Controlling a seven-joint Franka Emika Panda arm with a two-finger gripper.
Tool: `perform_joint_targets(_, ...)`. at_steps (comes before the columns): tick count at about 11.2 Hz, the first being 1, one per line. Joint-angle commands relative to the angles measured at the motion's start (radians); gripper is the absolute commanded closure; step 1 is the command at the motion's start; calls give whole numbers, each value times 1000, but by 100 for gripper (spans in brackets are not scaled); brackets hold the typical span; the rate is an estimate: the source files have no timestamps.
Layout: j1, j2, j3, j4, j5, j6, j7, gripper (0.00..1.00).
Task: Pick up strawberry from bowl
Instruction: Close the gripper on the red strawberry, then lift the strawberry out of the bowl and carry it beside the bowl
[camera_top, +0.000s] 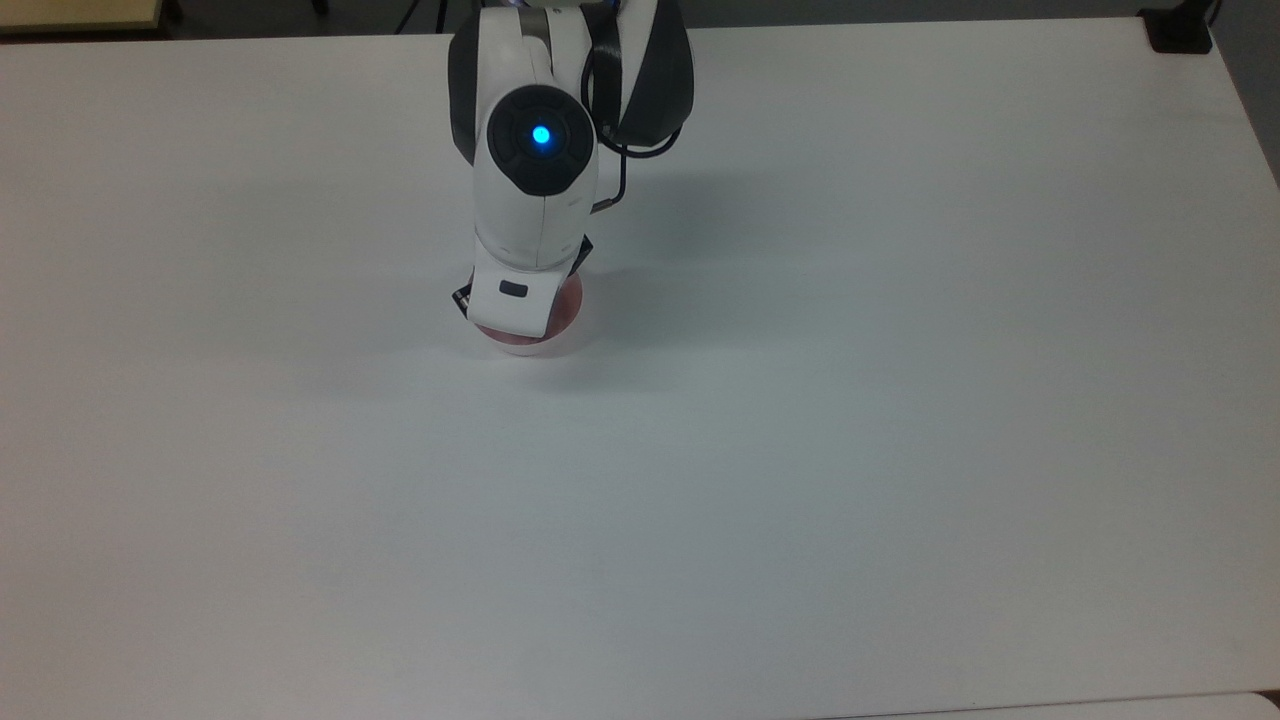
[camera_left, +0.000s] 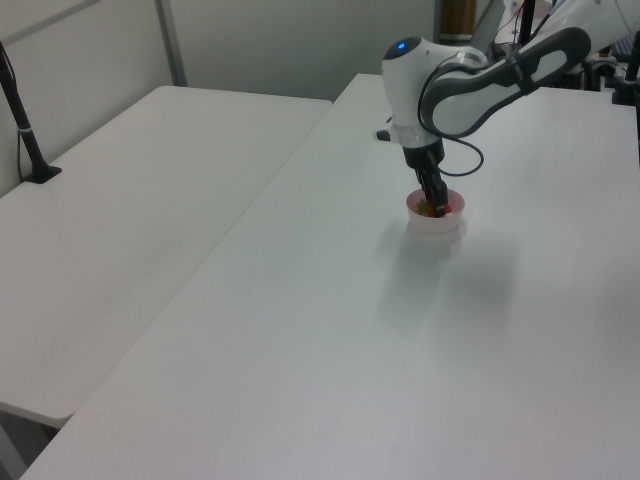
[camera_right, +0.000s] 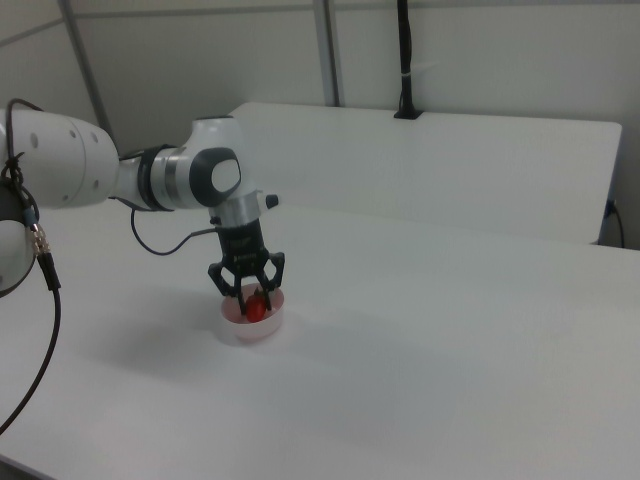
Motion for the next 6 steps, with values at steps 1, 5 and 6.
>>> perform_joint_targets(1,-16,-71,1,49,45,-151,24,65)
perform_joint_targets(5,-97,-71,-15,108,55,-143,98,65)
perform_joint_targets(6,-134,-56,-16,108,54,-77,104,65)
